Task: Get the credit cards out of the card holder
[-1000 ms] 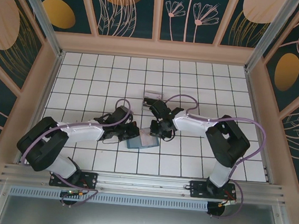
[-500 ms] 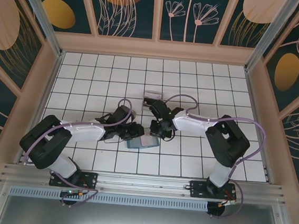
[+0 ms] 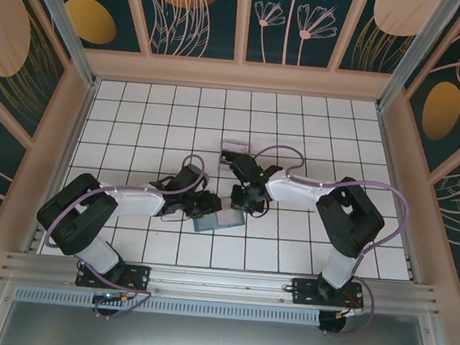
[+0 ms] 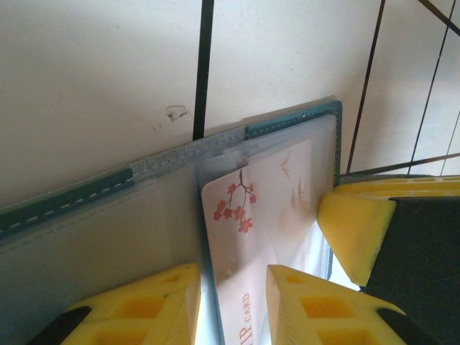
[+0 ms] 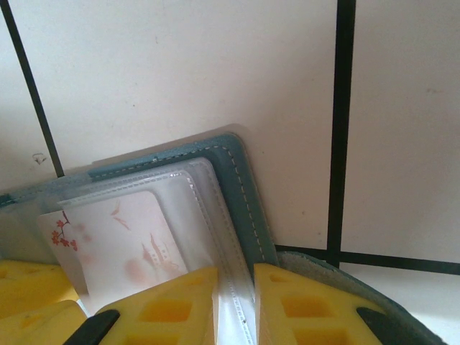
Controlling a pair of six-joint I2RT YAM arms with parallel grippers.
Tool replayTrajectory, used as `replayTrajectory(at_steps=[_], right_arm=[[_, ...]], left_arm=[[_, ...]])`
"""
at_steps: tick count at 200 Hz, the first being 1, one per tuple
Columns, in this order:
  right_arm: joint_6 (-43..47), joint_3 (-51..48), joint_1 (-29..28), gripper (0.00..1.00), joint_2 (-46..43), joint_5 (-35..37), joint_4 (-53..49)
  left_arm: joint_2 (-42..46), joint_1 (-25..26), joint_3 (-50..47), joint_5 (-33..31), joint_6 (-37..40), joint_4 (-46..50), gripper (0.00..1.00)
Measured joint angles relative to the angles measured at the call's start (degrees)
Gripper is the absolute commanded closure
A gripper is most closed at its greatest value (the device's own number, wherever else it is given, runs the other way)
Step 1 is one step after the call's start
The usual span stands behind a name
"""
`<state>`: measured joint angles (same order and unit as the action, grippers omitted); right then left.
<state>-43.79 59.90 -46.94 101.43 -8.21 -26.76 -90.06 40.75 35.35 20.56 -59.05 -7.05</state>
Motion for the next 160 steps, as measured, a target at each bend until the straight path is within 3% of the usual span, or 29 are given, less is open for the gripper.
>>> replayTrajectory(at_steps=[121,160], right_arm=[[0.0,0.0,0.0,0.82,0.04,0.0,0.0],[0.0,0.0,0.0,0.83,0.04,-0.02,0.0]], left_arm=[[-1.51,-0.15,-4.68,1.81,-3.87,-12.31,0.74],[-1.51,-0.17,-6.75,1.92,-5.14,-16.31,0.81]])
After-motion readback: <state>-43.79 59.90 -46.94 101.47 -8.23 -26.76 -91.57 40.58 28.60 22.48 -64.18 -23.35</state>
